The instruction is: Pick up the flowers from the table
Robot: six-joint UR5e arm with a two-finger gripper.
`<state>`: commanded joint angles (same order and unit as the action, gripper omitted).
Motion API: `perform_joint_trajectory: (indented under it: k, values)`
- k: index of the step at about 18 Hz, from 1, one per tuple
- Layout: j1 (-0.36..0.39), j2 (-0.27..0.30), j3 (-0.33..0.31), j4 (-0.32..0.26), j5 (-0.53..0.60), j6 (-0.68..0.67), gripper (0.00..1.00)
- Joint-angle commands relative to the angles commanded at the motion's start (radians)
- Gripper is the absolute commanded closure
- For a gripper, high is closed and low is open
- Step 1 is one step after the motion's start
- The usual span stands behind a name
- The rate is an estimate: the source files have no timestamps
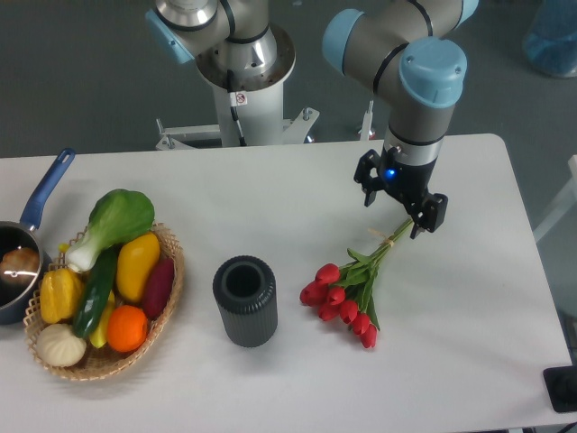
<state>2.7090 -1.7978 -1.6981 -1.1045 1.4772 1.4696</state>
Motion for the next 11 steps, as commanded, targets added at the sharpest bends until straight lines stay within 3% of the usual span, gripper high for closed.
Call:
perform_joint_trajectory:
  k: [6, 11]
  values:
    - [-0.003, 0.000, -0.003, 0.000, 0.003, -0.003, 0.00]
    - [0.003, -0.003, -0.058, 0.005, 0.021, -0.002, 0.00]
